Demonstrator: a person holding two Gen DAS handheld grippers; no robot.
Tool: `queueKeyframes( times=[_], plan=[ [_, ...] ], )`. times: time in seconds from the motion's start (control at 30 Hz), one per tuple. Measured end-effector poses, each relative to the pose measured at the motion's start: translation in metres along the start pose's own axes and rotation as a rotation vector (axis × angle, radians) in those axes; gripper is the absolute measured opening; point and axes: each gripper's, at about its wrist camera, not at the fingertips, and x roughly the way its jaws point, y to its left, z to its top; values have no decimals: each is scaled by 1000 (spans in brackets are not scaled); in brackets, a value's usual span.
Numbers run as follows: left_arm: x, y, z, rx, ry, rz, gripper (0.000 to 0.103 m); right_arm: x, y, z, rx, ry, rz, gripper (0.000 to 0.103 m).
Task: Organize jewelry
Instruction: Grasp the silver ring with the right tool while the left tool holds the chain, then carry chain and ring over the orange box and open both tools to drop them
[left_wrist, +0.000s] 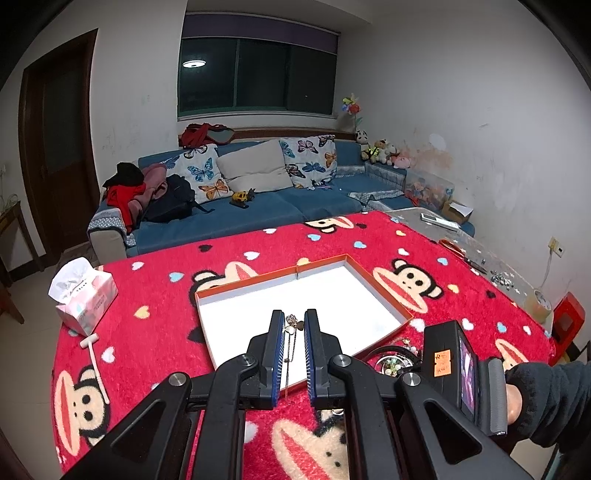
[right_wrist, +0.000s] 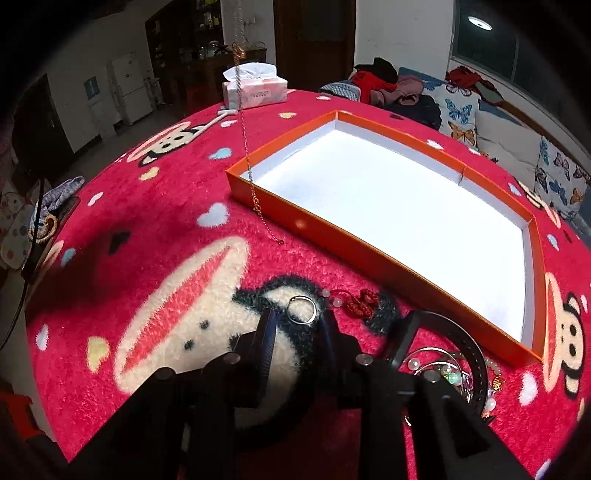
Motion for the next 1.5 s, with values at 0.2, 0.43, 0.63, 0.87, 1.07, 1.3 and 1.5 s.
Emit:
queueKeyframes(
  times=[0.2, 0.43, 0.63, 0.87, 1.07, 1.3, 1.5],
  plan=[
    [-3, 2, -4, 2, -1, -5, 11, 10, 3, 2, -15, 9, -45, 28],
    [1, 4, -4, -6, 1, -12, 11, 11, 11, 3, -75, 30, -87, 27],
    [2, 4, -4, -6, 3, -12, 11, 11, 7, 2, -48, 20, -83, 20],
    [3, 3, -1, -3, -4, -13, 11, 0, 1, 1, 3, -10, -31, 20],
    [-1, -1, 25, 15, -35, -11, 11, -20, -14, 9, 62, -42, 30, 20],
    [6, 2, 65, 36, -60, 26, 11, -50, -56, 28, 150, -117, 39, 20],
    [43, 17, 72, 0, 2, 46, 11, -49, -107, 36, 235, -125, 0, 20]
  ],
)
